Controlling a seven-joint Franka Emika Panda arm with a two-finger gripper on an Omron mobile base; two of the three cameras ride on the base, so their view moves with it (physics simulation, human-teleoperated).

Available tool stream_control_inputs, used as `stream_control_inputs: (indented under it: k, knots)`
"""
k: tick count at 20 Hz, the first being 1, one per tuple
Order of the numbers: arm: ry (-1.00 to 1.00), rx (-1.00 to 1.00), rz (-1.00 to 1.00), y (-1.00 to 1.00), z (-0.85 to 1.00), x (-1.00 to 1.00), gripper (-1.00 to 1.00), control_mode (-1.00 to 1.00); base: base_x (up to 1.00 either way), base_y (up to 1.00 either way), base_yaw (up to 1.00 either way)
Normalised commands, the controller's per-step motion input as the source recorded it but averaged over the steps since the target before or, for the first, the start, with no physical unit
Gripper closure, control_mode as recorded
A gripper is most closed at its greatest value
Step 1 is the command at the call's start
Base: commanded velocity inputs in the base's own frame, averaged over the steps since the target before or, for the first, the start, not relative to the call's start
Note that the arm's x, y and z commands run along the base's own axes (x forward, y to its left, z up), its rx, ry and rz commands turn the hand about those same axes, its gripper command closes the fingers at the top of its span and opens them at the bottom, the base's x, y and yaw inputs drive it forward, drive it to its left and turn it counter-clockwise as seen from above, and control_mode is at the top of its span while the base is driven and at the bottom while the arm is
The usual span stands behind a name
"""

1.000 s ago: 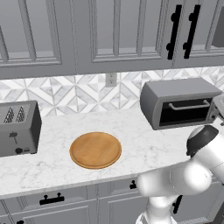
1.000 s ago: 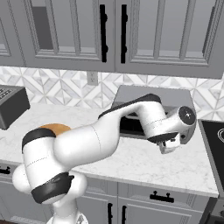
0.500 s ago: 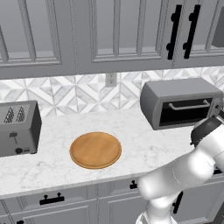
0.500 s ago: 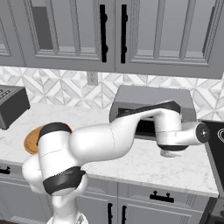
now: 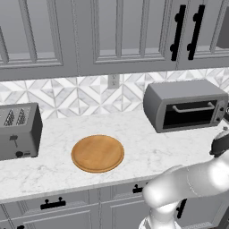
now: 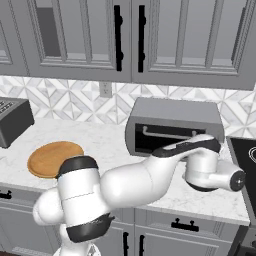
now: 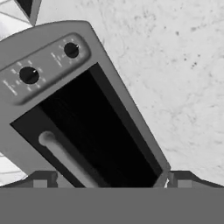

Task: Pick up the kebab skewer and baguette bread, and place them inside the toaster oven. Close the toaster oven door and start by setting the timer.

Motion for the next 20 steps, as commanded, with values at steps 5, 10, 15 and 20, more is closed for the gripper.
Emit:
stream_control_inputs:
  k: [5, 10, 15, 20]
  knots:
    - [-0.06, 0.24, -0.22, -0.18, -0.02, 0.34, -1.00, -1.00, 0.00, 0.00, 0.00]
    - [-0.01, 0.18, -0.21, 0.02, -0.07, 0.05, -1.00, -1.00, 0.00, 0.00, 0.00]
    - [-0.01, 0.12, -0.20, -0.05, -0.10, 0.09, -1.00, -1.00, 0.00, 0.00, 0.00]
    - [-0.01, 0.13, -0.20, 0.08, -0.02, 0.27, -1.00, -1.00, 0.00, 0.00, 0.00]
